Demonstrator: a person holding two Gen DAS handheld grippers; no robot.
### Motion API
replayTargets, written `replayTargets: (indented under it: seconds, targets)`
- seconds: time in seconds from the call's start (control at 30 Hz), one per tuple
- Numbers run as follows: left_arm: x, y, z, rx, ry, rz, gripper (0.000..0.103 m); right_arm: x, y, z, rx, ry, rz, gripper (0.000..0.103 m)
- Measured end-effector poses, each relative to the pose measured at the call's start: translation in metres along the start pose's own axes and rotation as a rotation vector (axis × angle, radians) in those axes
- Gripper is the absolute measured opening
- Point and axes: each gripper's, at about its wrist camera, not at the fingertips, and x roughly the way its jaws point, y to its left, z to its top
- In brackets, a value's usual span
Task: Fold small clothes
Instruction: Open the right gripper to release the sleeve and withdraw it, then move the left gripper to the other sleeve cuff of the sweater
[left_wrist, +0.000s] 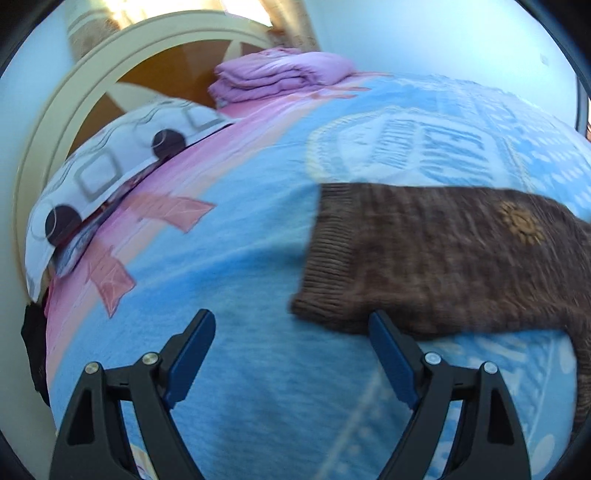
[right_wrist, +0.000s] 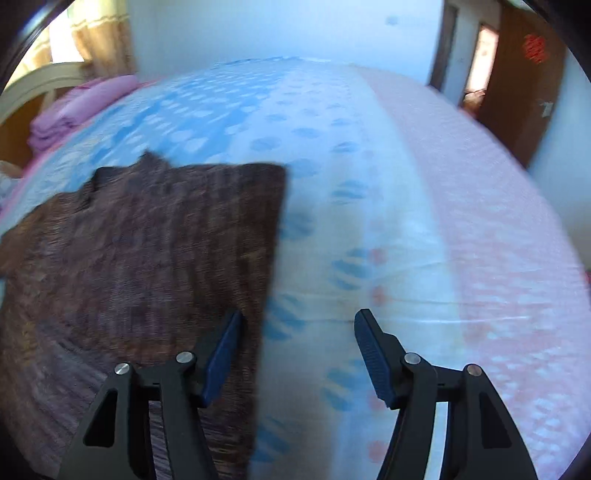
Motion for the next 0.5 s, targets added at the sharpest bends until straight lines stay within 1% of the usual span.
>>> replayTargets:
  seconds: [0.03, 0.07, 0.1, 0.17, 0.2, 0.27, 0.3, 0.33, 0.37, 0.4, 0.43, 0.47, 0.5]
  targets:
    - [0.0, 0.007, 0.001, -0.013, -0.002, 0.008, 0.088, -0.001, -0.001, 0.0, -0.001, 0.001, -0.03, 0.052]
    - [0.002, 0.012, 0.002, -0.027, -0.002, 0.015, 0.088, -0.003, -0.006, 0.002, 0.014, -0.003, -0.056, 0.05]
    - [0.003, 0.017, 0.003, -0.048, -0.001, 0.02, 0.089, -0.005, -0.009, 0.007, 0.029, -0.011, -0.043, 0.05]
    - [0.007, 0.023, 0.006, -0.087, 0.008, 0.015, 0.089, -0.009, -0.011, 0.015, 0.046, -0.028, 0.02, 0.051]
    - [0.01, 0.025, 0.007, -0.105, 0.019, 0.016, 0.089, -0.009, -0.004, 0.025, 0.042, -0.048, 0.055, 0.051]
    - [0.012, 0.025, 0.01, -0.125, 0.035, 0.023, 0.089, -0.005, 0.007, 0.041, 0.043, -0.066, 0.099, 0.053]
    - [0.012, 0.025, 0.011, -0.133, 0.035, 0.032, 0.089, 0.003, 0.016, 0.05, 0.044, -0.054, 0.111, 0.056]
    - [0.012, 0.024, 0.012, -0.137, 0.03, 0.043, 0.089, 0.017, 0.027, 0.057, 0.036, -0.028, 0.12, 0.056]
    - [0.011, 0.025, 0.014, -0.14, 0.024, 0.056, 0.089, 0.027, 0.036, 0.058, 0.014, -0.003, 0.105, 0.055]
    - [0.01, 0.026, 0.014, -0.147, 0.018, 0.064, 0.09, 0.039, 0.044, 0.059, -0.024, 0.015, 0.03, 0.055]
    - [0.01, 0.028, 0.015, -0.155, 0.011, 0.07, 0.091, 0.042, 0.045, 0.056, -0.035, 0.014, -0.032, 0.055]
    - [0.01, 0.03, 0.016, -0.163, 0.008, 0.078, 0.093, 0.047, 0.039, 0.055, -0.018, 0.014, -0.087, 0.054]
    - [0.01, 0.033, 0.016, -0.171, 0.005, 0.092, 0.094, 0.049, 0.027, 0.053, 0.027, 0.016, -0.099, 0.054]
